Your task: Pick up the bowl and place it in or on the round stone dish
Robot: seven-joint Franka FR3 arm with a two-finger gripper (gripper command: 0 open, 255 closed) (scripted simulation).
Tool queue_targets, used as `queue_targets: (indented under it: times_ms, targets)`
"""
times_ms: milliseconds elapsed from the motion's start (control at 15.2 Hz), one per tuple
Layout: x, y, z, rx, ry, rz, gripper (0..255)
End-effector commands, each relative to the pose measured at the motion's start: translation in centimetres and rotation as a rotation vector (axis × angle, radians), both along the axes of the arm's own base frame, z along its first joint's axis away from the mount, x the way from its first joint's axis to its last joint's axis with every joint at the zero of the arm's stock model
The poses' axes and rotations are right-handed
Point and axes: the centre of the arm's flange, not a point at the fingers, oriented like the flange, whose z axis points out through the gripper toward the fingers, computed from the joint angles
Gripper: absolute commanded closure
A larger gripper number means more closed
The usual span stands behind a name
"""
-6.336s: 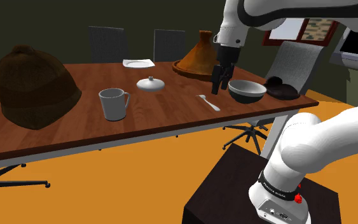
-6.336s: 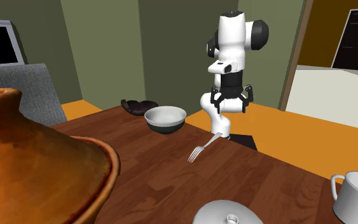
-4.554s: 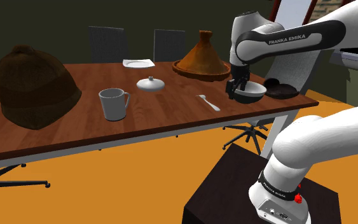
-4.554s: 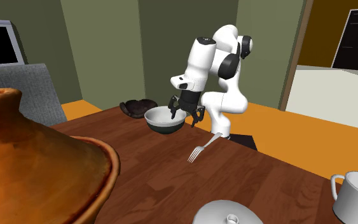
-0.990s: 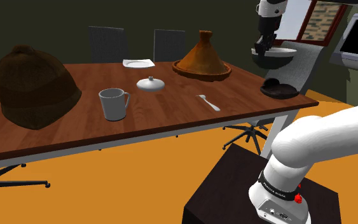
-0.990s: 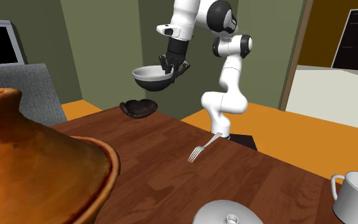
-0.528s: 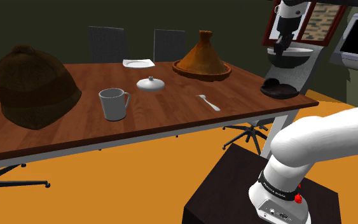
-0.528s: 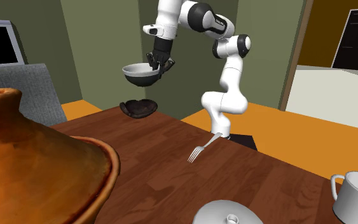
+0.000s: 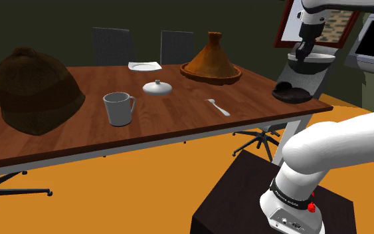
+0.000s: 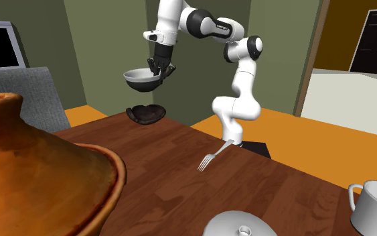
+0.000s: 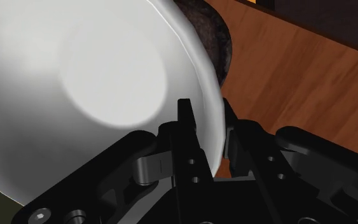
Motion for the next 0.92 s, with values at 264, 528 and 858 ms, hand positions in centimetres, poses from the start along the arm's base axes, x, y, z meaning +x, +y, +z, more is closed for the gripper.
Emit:
queue_targets:
  times_ms: [264, 528, 858]
  targets:
    - [0.0, 0.0, -3.1, -0.001, 0.000, 0.000, 255]
    - [0.0, 0.0, -5.2, -0.001, 0.000, 0.000, 255]
    - [0.0, 0.0, -6.4, -0.001, 0.000, 0.000, 255]
